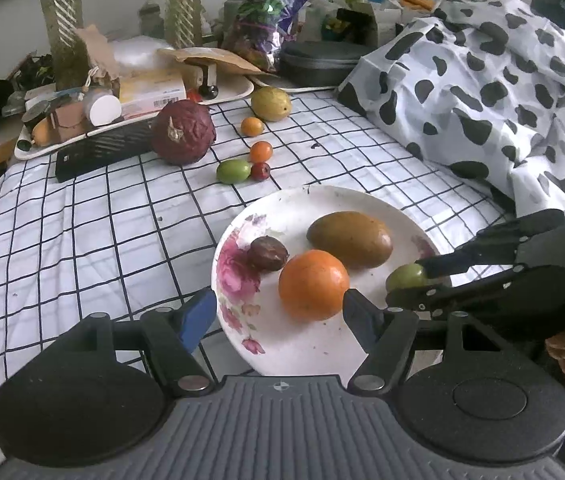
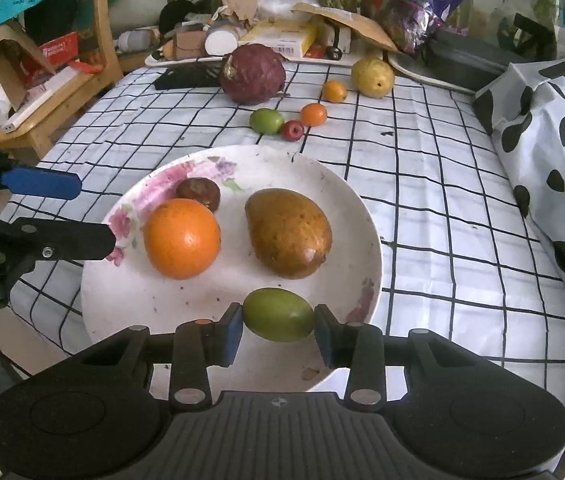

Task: Organize fruits
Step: 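Place the dark brown fruit and green mango on the plate, opening both grippers, then withdraw both grippers from the plate toward the remaining fruits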

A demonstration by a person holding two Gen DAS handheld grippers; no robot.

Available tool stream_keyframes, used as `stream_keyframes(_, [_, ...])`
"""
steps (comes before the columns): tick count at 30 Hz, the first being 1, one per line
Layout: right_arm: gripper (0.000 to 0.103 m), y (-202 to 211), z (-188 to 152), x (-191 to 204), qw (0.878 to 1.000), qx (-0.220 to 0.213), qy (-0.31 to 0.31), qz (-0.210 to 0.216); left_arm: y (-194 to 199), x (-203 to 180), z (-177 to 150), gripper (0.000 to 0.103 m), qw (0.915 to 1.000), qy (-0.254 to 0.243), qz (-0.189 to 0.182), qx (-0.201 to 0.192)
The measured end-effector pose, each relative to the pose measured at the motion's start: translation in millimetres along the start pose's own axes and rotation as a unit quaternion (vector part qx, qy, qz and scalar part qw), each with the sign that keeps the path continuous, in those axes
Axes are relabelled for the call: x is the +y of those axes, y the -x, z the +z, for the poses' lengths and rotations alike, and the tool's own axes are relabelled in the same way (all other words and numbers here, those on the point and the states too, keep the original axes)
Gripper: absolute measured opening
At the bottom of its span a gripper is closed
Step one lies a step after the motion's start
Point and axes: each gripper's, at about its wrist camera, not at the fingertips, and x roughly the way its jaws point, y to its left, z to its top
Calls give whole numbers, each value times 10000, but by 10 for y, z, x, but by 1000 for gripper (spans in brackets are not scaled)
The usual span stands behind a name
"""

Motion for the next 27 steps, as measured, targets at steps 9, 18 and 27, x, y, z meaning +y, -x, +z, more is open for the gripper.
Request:
stream_keyframes(9, [77, 195, 36, -36, 9987, -471, -138, 121, 95, 22, 21, 68, 9998, 59, 166, -118])
stream_keyframes(18, [98, 364, 148, -72, 9957, -903, -227, 10, 217, -11, 97, 68, 9991, 146, 223, -342])
stream_keyframes(27, [103, 419, 116, -301, 9930, -920, -665, -334, 216, -1, 125, 68, 9978, 104, 254, -603])
